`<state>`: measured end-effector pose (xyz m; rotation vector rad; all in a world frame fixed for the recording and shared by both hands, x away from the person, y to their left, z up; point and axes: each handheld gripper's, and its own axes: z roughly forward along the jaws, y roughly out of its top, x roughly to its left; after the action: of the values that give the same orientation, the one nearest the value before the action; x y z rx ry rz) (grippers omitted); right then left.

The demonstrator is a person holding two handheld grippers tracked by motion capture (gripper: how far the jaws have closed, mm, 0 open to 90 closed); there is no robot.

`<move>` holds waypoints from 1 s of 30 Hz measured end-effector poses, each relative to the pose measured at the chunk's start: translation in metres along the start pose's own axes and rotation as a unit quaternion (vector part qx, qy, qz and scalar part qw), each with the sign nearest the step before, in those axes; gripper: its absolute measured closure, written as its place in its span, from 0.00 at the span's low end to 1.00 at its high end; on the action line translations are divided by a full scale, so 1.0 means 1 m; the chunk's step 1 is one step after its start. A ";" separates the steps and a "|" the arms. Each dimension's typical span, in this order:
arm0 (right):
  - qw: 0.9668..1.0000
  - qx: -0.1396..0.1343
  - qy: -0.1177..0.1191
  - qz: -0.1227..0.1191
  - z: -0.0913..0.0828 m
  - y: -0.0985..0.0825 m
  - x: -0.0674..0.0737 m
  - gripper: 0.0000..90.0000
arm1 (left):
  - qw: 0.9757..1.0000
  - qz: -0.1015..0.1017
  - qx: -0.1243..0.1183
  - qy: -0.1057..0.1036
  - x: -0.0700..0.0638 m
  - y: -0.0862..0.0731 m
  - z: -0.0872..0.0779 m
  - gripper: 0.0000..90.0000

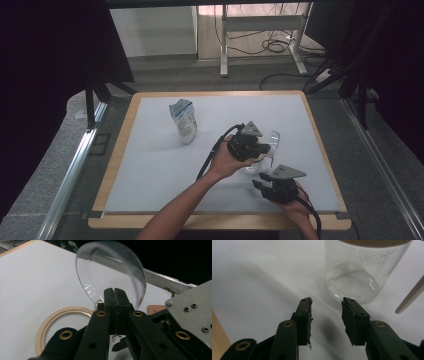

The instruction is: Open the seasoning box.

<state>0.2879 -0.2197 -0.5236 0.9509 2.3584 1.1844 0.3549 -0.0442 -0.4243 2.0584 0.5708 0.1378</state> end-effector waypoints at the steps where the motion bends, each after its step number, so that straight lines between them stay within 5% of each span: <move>1: 1.000 0.001 0.000 0.000 0.000 0.000 0.000 0.66 | 1.000 0.005 0.003 0.003 0.000 -0.001 0.000 1.00; 8: 1.000 0.003 0.000 0.004 0.001 -0.001 -0.001 0.61 | 1.000 -0.003 -0.017 0.014 0.010 -0.015 -0.018 0.95; 13: 1.000 0.005 -0.001 0.004 0.003 -0.001 -0.001 0.56 | 0.999 -0.016 -0.023 0.020 0.020 -0.034 -0.039 0.76; 15: 1.000 0.007 -0.003 0.006 0.004 0.000 0.001 0.53 | 0.999 -0.016 -0.022 0.035 0.021 -0.043 -0.047 0.59; 19: 1.000 0.008 -0.003 0.008 0.005 0.000 0.000 0.52 | 0.998 -0.030 -0.019 0.045 0.025 -0.062 -0.061 0.47; 30: 1.000 0.006 -0.004 0.008 0.004 0.000 0.000 0.52 | 0.992 -0.057 -0.026 0.106 0.034 -0.119 -0.101 0.45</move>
<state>0.2903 -0.2176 -0.5259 0.9772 2.3583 1.1728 0.3126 0.1011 -0.4745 1.9671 0.8063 0.3030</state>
